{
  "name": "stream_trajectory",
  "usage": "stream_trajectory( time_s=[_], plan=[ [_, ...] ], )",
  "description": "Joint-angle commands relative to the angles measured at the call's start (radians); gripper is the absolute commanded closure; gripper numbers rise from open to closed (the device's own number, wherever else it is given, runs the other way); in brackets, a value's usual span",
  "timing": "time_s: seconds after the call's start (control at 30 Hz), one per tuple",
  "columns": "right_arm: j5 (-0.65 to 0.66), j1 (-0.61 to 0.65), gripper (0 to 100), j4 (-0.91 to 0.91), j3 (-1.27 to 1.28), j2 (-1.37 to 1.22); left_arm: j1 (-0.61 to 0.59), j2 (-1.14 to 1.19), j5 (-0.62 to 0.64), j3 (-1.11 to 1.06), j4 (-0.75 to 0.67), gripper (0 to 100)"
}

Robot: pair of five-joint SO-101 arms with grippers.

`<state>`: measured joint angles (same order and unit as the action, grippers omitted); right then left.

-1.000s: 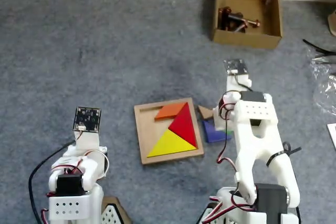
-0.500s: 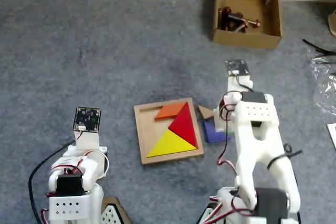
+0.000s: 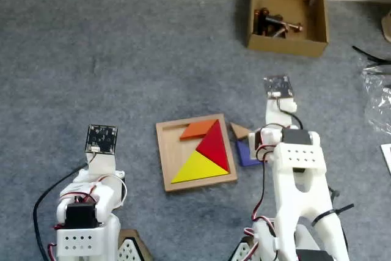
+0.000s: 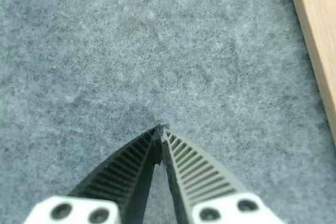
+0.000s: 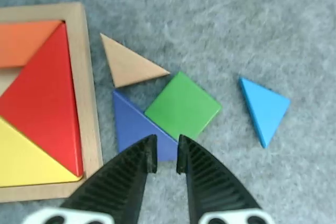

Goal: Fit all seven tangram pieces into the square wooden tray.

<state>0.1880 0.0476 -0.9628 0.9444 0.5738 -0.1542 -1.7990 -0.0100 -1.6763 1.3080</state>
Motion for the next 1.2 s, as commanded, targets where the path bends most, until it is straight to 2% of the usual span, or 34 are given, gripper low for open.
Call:
stream_trajectory(
  time_s=[0.0, 0.17, 0.53, 0.67, 0.9, 1.17],
  plan=[
    [-0.005, 0.073, 93.2, 0.030, -0.012, 0.031, -0.010, 0.002, 0.005, -0.021, 0.005, 99],
    [-0.005, 0.084, 93.2, 0.030, -0.010, 0.030, -0.010, 0.002, 0.005, -0.021, 0.005, 99],
    [-0.017, -0.027, 92.9, 0.031, -0.012, 0.030, -0.010, 0.002, 0.005, -0.021, 0.005, 99],
    [-0.149, -0.077, 92.9, 0.033, -0.019, 0.028, -0.010, 0.002, 0.005, -0.021, 0.005, 99],
    [-0.292, -0.093, 92.7, 0.033, -0.019, 0.028, -0.010, 0.002, 0.005, -0.021, 0.005, 99],
    [-0.301, -0.087, 76.4, 0.107, 0.002, 0.028, -0.010, 0.002, 0.005, -0.021, 0.005, 99]
  ],
)
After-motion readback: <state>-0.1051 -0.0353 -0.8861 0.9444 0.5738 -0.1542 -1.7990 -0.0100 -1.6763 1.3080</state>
